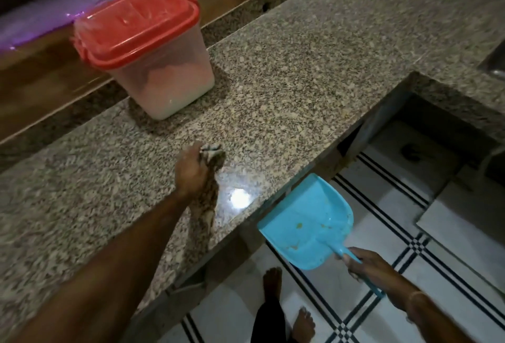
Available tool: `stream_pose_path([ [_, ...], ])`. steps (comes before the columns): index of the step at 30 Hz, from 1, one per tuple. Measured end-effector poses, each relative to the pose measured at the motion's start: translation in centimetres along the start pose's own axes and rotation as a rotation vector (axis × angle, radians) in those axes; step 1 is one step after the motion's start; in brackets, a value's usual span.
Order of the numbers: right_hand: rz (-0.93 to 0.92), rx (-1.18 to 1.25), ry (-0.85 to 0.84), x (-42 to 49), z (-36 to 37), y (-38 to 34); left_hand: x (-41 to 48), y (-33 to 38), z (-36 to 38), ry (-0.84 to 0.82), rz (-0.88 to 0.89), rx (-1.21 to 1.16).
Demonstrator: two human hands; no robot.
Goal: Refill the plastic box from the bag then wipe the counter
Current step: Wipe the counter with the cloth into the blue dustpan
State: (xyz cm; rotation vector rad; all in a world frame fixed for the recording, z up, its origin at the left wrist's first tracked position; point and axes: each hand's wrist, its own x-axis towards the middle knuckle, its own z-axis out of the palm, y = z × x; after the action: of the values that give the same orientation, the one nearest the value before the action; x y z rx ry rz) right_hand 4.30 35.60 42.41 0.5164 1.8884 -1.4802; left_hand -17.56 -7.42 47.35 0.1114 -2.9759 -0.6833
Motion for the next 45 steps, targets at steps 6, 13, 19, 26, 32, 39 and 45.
stream_pose_path([
  [6,-0.016,-0.059,-0.045,-0.2,1.3,0.0,-2.7,2.8,2.3,-0.09,-0.04,-0.013],
  [13,-0.02,-0.103,-0.074,-0.4,2.5,-0.4,-5.3,4.3,2.2,-0.095,0.032,-0.156],
  [19,-0.077,-0.133,-0.061,0.0,3.0,-0.9,-12.2,-5.3,-2.4,0.157,-0.475,0.095],
  [26,-0.061,-0.095,-0.094,-0.2,5.2,-0.6,-14.5,5.6,1.1,-0.005,-0.442,0.102],
  [32,-0.08,-0.166,-0.141,-0.5,4.2,-1.0,-12.4,7.5,1.6,0.081,-0.404,-0.063],
  [39,-0.086,-0.192,-0.113,-0.3,1.6,-1.3,-17.0,-2.5,-1.0,0.162,-0.465,0.194],
  [45,-0.07,-0.137,-0.155,0.7,2.4,-0.6,-16.3,4.2,0.6,0.017,-0.498,0.274],
])
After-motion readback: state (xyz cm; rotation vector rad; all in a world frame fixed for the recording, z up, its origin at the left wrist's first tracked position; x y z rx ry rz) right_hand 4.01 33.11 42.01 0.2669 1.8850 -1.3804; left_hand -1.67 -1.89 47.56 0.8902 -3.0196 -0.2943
